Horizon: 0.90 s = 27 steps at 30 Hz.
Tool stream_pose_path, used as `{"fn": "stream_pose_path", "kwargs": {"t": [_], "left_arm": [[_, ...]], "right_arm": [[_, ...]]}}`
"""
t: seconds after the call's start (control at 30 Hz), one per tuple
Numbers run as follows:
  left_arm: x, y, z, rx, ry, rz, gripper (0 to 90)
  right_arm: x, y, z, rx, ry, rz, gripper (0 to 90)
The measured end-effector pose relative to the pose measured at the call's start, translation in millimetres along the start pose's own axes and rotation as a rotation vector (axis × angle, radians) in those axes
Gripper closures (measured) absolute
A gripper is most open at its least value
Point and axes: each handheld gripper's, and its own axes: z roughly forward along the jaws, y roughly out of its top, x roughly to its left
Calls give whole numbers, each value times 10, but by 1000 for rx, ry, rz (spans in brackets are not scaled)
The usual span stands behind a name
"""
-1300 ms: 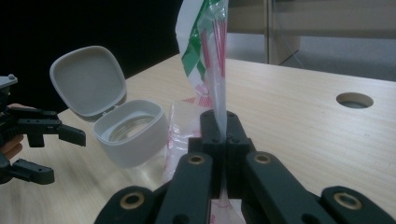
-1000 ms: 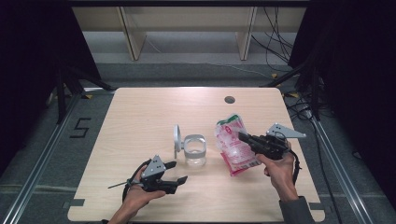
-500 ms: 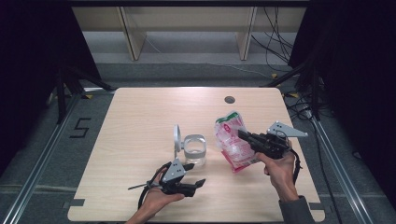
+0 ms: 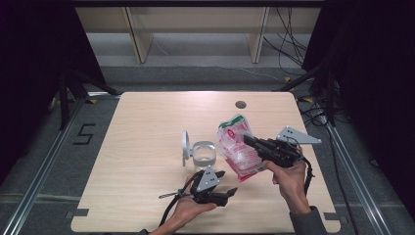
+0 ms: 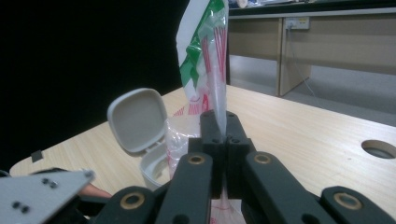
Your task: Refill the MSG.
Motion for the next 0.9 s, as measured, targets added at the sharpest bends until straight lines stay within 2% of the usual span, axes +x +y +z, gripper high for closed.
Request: {"fn": "stream_pose_path", "kwargs": {"t": [0.1, 0.17, 0.2, 0.23, 0.27, 0.33, 0.37, 0.4, 0.5, 0.6, 0.63, 0.67, 0.7, 0.73, 0.77, 0.8, 0.83, 0.87, 0.9], "left_arm": [[-41, 22, 65, 4, 10, 22, 308], [-57, 20, 115, 2, 25, 4, 311], [-58, 21, 141, 6, 24, 3, 314], [-71, 20, 165, -3, 20, -5, 324], [-67, 24, 167, 11, 38, 17, 342], [-77, 36, 201, -2, 42, 4, 371], [-87, 40, 211, -8, 53, -3, 400], [-86, 47, 227, -8, 40, 5, 416], [-101, 59, 247, -13, 40, 9, 507], [-100, 61, 247, -23, 64, 5, 613], [-101, 56, 249, -36, 70, -2, 652], [-100, 55, 259, -58, 63, -27, 689], [-97, 55, 261, -72, 63, -57, 720], [-78, 57, 240, -58, 76, -58, 733], [-85, 64, 230, -58, 84, -56, 743], [-88, 66, 227, -70, 75, -67, 750], [-95, 66, 221, -80, 72, -77, 754], [-95, 65, 224, -89, 67, -75, 757], [-114, 72, 221, -92, 78, -84, 759]], "right_arm": [[58, 34, -6, -5, 7, 1, 900], [74, 52, -2, -16, 10, -23, 900], [114, 55, -9, -2, 13, 15, 900], [110, 62, 6, -13, 16, -13, 900], [129, 65, 9, -11, 24, -2, 900], [147, 68, 19, -10, 24, -4, 900], [154, 66, 36, -17, 37, -12, 900], [151, 70, 33, -15, 32, -33, 900], [195, 75, 45, -10, 42, -4, 900], [215, 84, 51, -12, 41, -5, 900], [211, 86, 62, -15, 48, -16, 900], [225, 93, 54, -15, 28, -13, 900], [224, 100, 51, -11, 37, -8, 900], [213, 103, 49, -21, 32, -22, 900], [212, 112, 50, -20, 28, -15, 900], [224, 121, 42, -22, 24, -6, 900], [213, 136, 39, -26, 25, -26, 900], [220, 151, 32, -26, 5, -27, 900], [222, 161, 30, -22, 13, -31, 900]]}}
